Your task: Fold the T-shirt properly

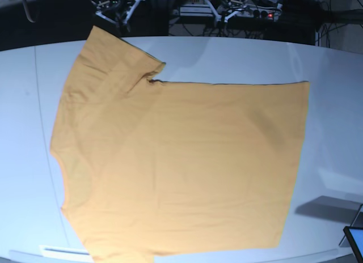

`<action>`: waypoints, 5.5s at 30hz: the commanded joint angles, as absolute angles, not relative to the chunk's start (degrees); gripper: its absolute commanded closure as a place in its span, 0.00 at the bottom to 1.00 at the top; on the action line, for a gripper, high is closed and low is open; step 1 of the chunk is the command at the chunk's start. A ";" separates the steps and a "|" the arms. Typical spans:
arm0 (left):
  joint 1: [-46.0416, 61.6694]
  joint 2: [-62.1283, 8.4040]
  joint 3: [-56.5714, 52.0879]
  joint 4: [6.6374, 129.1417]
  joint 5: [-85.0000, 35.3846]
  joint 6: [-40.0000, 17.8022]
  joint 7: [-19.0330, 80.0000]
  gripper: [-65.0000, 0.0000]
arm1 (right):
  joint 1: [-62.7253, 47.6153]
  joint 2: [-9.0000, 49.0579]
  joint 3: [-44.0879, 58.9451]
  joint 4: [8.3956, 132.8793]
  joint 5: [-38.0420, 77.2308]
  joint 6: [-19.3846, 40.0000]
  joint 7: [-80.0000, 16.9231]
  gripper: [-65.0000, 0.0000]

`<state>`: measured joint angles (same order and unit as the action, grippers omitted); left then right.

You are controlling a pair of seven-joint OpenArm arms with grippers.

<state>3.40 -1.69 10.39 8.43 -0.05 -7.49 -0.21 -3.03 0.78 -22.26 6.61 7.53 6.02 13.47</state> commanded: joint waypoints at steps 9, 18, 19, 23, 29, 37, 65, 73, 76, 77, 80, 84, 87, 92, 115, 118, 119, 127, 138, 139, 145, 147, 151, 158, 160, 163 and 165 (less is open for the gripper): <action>0.31 0.40 10.33 8.40 -0.31 -7.78 -0.66 1.00 | -2.86 -0.31 -22.46 6.99 7.69 6.20 14.02 1.00; -0.22 0.22 10.24 8.75 -0.31 -7.78 -0.84 1.00 | -1.63 -0.22 -22.37 7.16 7.69 6.20 14.20 1.00; -0.31 0.22 10.15 8.75 -0.31 -7.78 -0.84 1.00 | -1.01 -0.22 -22.37 7.16 7.69 6.20 14.20 1.00; 0.31 0.22 10.59 8.75 -0.31 -7.78 -0.84 1.00 | -0.22 -0.84 -22.29 7.16 7.69 6.20 14.20 1.00; -0.04 0.31 10.59 8.84 0.13 -7.78 -0.84 1.00 | -0.22 -1.89 -22.37 6.81 7.69 6.20 14.20 1.00; 0.40 0.31 10.68 8.84 0.13 -7.78 -4.00 1.00 | -1.98 -1.98 -22.29 7.08 7.69 6.20 14.20 1.00; 1.27 0.13 10.59 8.84 0.13 -7.78 -7.25 1.00 | -2.15 -1.54 -22.37 6.81 7.69 6.20 14.29 1.00; 1.27 0.04 10.68 8.66 0.22 -7.78 -7.25 1.00 | -2.15 -0.40 -22.29 6.81 7.69 6.20 14.29 1.00; 1.27 0.40 10.68 8.66 0.22 -7.78 -7.25 1.00 | -2.24 -0.40 -22.29 6.73 7.69 6.20 14.29 1.00; 1.27 0.48 10.68 8.66 0.22 -7.78 -7.25 1.00 | -2.42 -0.40 -22.29 6.73 7.69 6.20 14.29 1.00; 1.27 0.84 10.68 8.66 0.22 -7.78 -7.25 1.00 | -2.95 -0.40 -22.29 6.99 7.69 6.20 14.29 1.00; 1.27 0.84 10.68 8.66 0.22 -7.78 -7.25 1.00 | -2.95 -0.40 -22.29 7.08 7.69 6.20 14.29 1.00; 1.27 0.84 10.51 8.75 -0.22 -7.78 -7.25 1.00 | -2.95 -0.40 -22.29 7.16 7.69 6.20 15.08 1.00; 1.89 0.92 10.42 8.66 -0.31 -7.78 -7.25 1.00 | -3.47 -0.40 -22.29 6.73 7.69 6.20 18.95 1.00; 14.11 -5.05 10.68 23.96 -0.13 -7.78 -7.69 1.00 | -14.73 -0.66 -22.20 7.16 7.69 6.20 35.74 1.00; 16.57 -5.41 10.68 25.71 -0.13 -7.78 -7.69 1.00 | -16.31 -0.66 -22.20 7.16 7.69 6.20 37.23 1.00; 17.19 -5.41 10.68 25.89 0.13 -7.78 -7.78 1.00 | -16.75 -0.66 -22.20 7.16 7.69 6.20 37.76 1.00; 19.74 -7.25 10.77 27.21 0.22 -7.78 -11.38 1.00 | -23.43 -0.40 -22.29 15.25 7.69 6.20 38.64 1.00; 26.33 -8.92 10.77 27.03 0.22 -7.87 -28.79 1.00 | -28.35 1.19 -22.29 21.93 7.69 6.20 38.73 1.00; 26.77 -8.92 10.77 27.03 0.22 -7.87 -29.76 1.00 | -29.05 1.27 -22.29 22.55 7.69 6.20 38.73 1.00; 28.09 -8.92 10.86 27.12 0.22 -7.87 -38.20 1.00 | -35.30 4.09 -21.41 34.95 7.69 6.11 38.73 1.00; 28.44 -8.92 10.86 27.12 0.22 -7.87 -40.84 1.00 | -37.41 4.09 -18.15 39.34 7.69 6.11 38.73 1.00; 28.88 -8.92 10.95 27.12 0.31 -7.87 -45.32 1.00 | -41.89 4.00 -10.68 46.99 7.69 6.11 38.73 1.00; 29.93 -11.21 19.47 27.03 0.04 -7.87 -53.49 1.00 | -47.60 4.00 -5.32 58.42 7.60 6.11 38.73 1.00; 30.73 -11.56 20.09 27.03 -0.22 -7.87 -54.73 1.00 | -48.66 4.00 -5.32 60.88 7.60 6.11 38.73 1.00; 30.99 -11.82 19.82 27.12 -0.31 -7.87 -57.01 1.00 | -49.63 4.00 -5.32 63.25 7.60 6.11 38.73 1.00; 31.60 -11.82 19.74 27.12 -0.31 -7.78 -59.03 1.00 | -49.98 4.00 -5.32 64.04 7.60 6.11 38.73 1.00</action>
